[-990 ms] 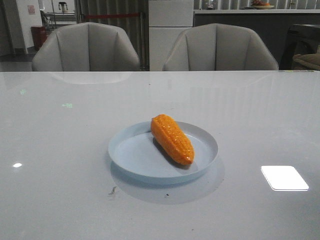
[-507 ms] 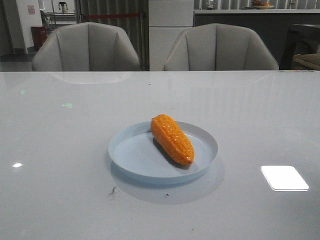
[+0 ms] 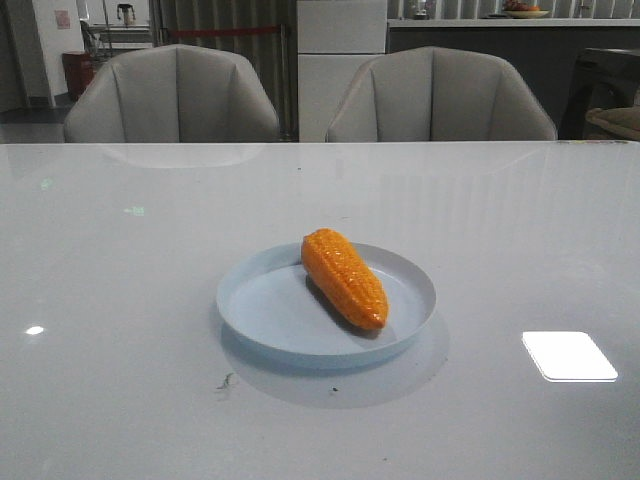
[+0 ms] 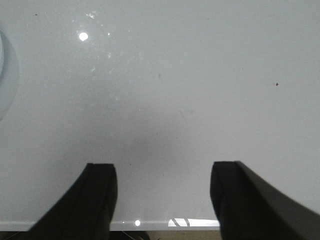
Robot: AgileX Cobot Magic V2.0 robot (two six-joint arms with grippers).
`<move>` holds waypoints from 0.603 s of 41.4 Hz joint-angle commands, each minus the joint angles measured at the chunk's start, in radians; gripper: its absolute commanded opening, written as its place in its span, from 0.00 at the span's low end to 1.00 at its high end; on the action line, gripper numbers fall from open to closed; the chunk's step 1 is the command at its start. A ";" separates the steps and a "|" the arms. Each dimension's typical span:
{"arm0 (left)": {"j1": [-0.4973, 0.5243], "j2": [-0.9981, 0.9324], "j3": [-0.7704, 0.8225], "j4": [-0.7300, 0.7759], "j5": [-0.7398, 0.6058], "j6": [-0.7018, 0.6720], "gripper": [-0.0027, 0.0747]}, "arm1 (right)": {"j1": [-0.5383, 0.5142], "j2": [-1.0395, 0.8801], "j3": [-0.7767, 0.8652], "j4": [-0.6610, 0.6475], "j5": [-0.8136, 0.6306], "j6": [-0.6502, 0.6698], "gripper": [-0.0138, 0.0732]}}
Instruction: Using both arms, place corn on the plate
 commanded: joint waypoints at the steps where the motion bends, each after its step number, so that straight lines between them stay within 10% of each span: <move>1: 0.002 -0.016 0.037 -0.005 -0.087 -0.003 0.15 | -0.003 -0.011 -0.031 -0.007 -0.037 -0.001 0.74; 17: 0.002 -0.016 0.037 -0.005 -0.087 -0.003 0.15 | -0.002 -0.129 -0.031 -0.004 -0.027 -0.001 0.71; 25: 0.002 -0.016 0.037 -0.005 -0.087 -0.003 0.15 | 0.000 -0.277 -0.031 -0.001 -0.027 -0.001 0.37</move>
